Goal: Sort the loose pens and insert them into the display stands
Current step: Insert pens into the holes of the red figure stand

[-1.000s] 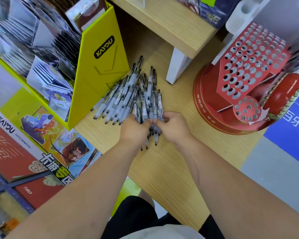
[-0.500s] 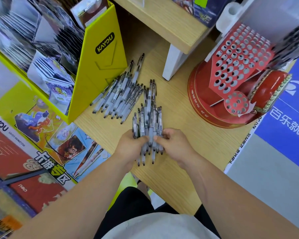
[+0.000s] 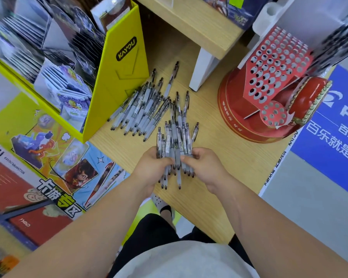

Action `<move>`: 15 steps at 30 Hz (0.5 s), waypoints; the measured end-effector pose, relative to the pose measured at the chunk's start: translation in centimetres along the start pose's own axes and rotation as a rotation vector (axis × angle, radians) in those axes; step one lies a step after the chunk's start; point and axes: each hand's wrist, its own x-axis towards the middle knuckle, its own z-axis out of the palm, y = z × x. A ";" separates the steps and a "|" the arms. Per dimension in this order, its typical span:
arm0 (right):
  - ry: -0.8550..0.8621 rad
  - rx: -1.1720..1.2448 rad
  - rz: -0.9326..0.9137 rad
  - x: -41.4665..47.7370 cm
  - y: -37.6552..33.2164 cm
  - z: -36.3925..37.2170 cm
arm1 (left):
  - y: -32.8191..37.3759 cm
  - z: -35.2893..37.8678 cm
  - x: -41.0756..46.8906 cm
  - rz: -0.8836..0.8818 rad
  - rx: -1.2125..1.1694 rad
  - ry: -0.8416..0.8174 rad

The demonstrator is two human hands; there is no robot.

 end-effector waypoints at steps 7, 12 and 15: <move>-0.041 0.143 0.114 -1.0 -0.5 0.5 | 0.4 -1.1 -0.7 0.019 -0.015 -0.053; -0.020 0.207 0.088 -3.0 -1.9 0.4 | 0.9 -2.2 -3.0 0.036 -0.117 -0.192; -0.046 0.248 0.072 -4.6 -3.1 0.1 | 1.5 -1.8 -4.1 0.062 -0.157 -0.265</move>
